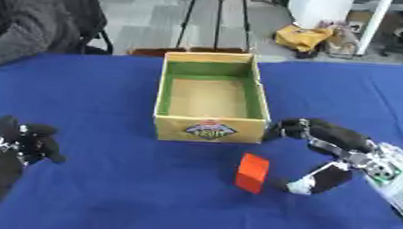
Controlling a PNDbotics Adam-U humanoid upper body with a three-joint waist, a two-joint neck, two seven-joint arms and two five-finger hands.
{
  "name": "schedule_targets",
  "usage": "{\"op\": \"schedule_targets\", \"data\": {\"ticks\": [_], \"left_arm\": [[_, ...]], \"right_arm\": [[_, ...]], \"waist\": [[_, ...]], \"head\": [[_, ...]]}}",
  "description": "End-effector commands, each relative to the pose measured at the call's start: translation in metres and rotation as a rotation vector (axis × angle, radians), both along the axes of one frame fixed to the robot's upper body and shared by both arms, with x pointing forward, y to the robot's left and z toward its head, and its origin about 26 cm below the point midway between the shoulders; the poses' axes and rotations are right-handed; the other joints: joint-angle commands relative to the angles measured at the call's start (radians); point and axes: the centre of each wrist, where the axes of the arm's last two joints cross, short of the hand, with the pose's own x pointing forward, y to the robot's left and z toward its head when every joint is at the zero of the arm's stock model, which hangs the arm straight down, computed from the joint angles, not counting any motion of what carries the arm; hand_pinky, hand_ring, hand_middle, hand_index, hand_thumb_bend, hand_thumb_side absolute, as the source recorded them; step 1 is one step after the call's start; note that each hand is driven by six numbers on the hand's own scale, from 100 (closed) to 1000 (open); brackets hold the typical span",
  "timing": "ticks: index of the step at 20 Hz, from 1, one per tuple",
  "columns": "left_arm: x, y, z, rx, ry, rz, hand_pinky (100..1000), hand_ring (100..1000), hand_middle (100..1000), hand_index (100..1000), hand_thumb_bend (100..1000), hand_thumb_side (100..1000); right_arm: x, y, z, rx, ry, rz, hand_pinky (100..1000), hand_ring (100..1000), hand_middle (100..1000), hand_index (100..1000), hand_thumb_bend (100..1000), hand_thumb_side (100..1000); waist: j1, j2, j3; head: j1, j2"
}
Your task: Pick up objects on the table and place them in the box.
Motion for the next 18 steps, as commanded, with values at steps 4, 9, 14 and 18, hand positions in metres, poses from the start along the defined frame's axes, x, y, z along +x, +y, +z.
{"op": "schedule_targets", "data": {"ticks": [4, 9, 14, 18], "left_arm": [[0.001, 0.002, 0.009, 0.008, -0.025, 0.002, 632, 507, 507, 730, 235, 1000], [0.002, 0.001, 0.009, 0.01, -0.024, -0.001, 632, 506, 507, 730, 236, 1000], [0.002, 0.001, 0.009, 0.009, -0.025, -0.003, 632, 506, 507, 730, 235, 1000], [0.002, 0.0, 0.009, 0.009, -0.025, -0.006, 632, 506, 507, 731, 234, 1000]], "right_arm": [[0.003, 0.001, 0.015, 0.009, -0.034, 0.002, 805, 823, 752, 853, 518, 553], [0.003, 0.004, 0.016, 0.018, -0.035, 0.008, 809, 831, 760, 866, 542, 623], [0.004, 0.009, 0.014, 0.015, -0.027, 0.018, 814, 840, 768, 872, 562, 675], [0.006, 0.01, 0.011, 0.011, -0.019, 0.014, 814, 840, 768, 872, 563, 679]], "waist": [[-0.001, -0.015, 0.001], [-0.002, -0.015, 0.003], [-0.002, -0.015, 0.007], [-0.001, -0.014, 0.01]], "head": [[-0.002, -0.01], [-0.004, -0.011], [-0.009, -0.011], [-0.008, -0.004]]}}
